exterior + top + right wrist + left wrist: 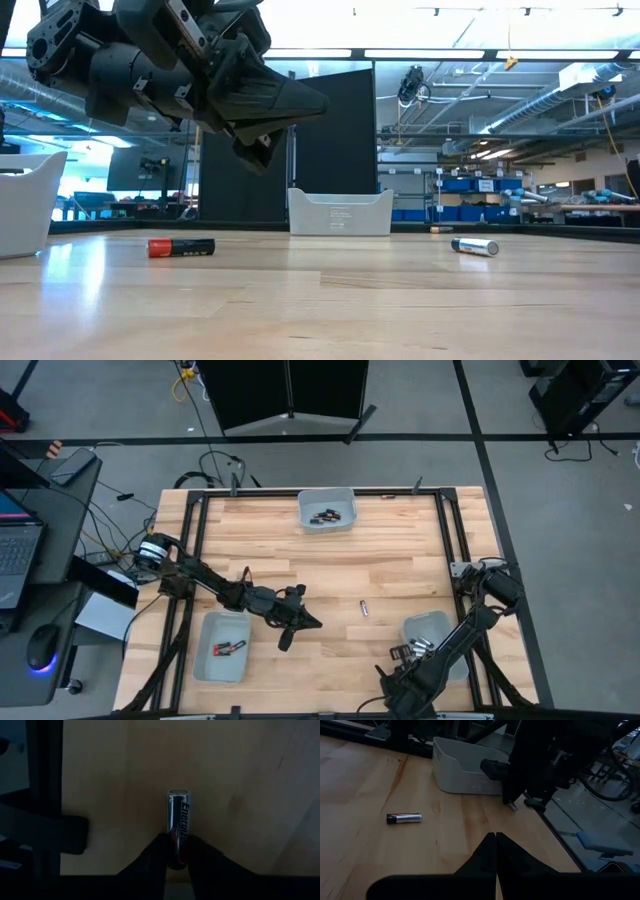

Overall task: Sort batteries
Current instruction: Put the silver battery into the bottom right gray bin

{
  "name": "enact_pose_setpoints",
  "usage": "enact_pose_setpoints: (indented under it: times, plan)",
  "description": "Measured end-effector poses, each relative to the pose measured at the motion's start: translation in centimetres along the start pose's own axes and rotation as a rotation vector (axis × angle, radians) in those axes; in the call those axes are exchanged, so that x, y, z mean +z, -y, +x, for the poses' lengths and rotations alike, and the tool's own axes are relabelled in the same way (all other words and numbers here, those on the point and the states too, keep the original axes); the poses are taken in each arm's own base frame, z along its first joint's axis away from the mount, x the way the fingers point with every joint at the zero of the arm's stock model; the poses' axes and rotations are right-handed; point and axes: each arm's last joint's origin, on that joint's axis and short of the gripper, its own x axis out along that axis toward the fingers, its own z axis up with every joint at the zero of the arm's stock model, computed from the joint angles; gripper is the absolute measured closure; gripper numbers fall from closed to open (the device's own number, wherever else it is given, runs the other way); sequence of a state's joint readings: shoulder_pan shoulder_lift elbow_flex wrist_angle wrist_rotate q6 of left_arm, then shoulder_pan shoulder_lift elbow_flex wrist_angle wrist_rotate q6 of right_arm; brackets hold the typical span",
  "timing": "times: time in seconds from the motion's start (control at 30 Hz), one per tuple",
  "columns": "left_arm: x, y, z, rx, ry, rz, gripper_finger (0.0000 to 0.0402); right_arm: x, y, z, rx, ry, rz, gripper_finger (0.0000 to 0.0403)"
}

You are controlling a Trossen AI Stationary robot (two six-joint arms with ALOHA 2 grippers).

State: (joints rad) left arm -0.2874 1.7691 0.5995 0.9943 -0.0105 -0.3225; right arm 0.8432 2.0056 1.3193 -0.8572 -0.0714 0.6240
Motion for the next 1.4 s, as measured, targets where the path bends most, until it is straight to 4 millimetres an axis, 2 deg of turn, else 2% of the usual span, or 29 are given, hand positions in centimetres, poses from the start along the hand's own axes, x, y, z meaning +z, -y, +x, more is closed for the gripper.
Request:
enact_pose_setpoints:
  times: [0.07, 0.4, 0.63, 0.8, 1.17, 1.4]
  plan:
    - [0.0, 0.0, 0.0, 0.001, -0.003, 0.000, 0.0396, 0.0, 0.0, 0.0, 0.000, 0.000, -0.011, 0.0344]
    - [-0.1, 0.0, 0.0, 0.005, -0.006, 0.000, 0.0396, 0.9, -0.4, -0.7, -0.030, 0.053, -0.064, 0.0338]
    - [-0.1, 0.0, 0.0, 0.005, -0.005, 0.002, 0.0396, 2.4, 0.4, -2.5, -0.073, 0.109, -0.090, 0.0345]
    - [-0.1, 0.0, 0.0, 0.005, -0.005, 0.002, 0.0396, 2.7, 1.6, -4.8, -0.130, 0.086, -0.088, 0.0345]
    - [-0.1, 0.0, 0.0, 0.005, -0.006, 0.003, 0.0396, 1.0, 3.5, -10.7, -0.173, 0.153, -0.020, 0.0345]
    - [0.0, 0.0, 0.0, 0.006, -0.004, 0.005, 0.0396, -1.3, 5.1, -12.9, -0.157, 0.136, 0.100, 0.0345]
